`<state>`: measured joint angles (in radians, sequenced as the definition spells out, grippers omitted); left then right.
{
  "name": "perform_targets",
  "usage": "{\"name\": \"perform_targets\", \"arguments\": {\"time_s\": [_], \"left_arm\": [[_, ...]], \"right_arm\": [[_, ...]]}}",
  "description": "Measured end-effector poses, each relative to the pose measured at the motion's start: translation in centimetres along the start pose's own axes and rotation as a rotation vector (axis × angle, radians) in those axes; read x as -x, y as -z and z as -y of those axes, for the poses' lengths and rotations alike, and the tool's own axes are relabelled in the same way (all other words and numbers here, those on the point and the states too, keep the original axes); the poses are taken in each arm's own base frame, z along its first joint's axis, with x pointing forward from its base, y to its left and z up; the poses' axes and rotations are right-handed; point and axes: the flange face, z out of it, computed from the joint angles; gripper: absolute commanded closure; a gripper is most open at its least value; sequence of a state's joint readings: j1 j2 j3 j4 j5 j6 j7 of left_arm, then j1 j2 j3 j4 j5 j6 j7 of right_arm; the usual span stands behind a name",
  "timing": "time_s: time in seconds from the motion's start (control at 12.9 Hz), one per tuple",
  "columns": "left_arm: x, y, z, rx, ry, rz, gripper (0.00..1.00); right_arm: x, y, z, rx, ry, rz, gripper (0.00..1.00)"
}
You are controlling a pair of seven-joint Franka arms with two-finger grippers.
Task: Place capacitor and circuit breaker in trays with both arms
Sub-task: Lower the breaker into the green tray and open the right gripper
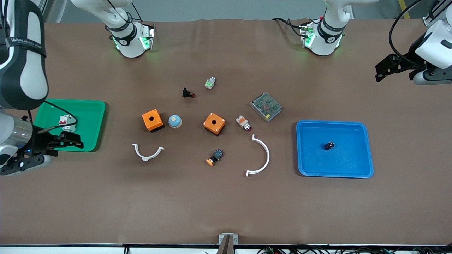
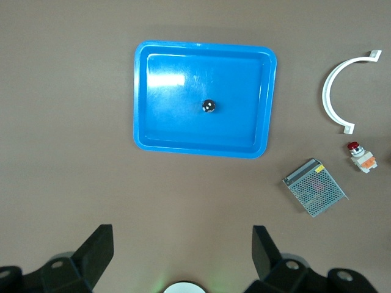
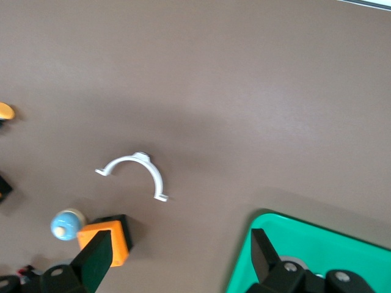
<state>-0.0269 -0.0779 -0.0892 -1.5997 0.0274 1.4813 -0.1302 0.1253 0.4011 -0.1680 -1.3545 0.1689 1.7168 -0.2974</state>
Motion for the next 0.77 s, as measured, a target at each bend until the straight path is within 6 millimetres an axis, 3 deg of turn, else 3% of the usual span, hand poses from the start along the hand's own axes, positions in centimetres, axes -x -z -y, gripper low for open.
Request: {"name": "perform_targets", "arguments": {"time_s": [0.31,0.46,0.62,0.77], "left_arm": [[-0.4,-0.5,0.0,0.0,0.0,0.005,0.0],[-0.5,-0.6,0.0,0.0,0.0,0.006,0.0],[-0.6,-0.7,0.0,0.0,0.0,0.008,0.0],[-0.6,-0.7,0.0,0.0,0.0,0.008,0.0]], "right_arm": [[0.5,5.1,5.8,0.009,-0.138,0.05,0.0],[1.9,8.1,6.8,0.066,-0.184,0.059,0.0],[3.8,10.8,5.0,0.081,-0.229,0.049,0.0],[5.6,12.4,1.5,0.071,-0.286,0.024,0.0]]}}
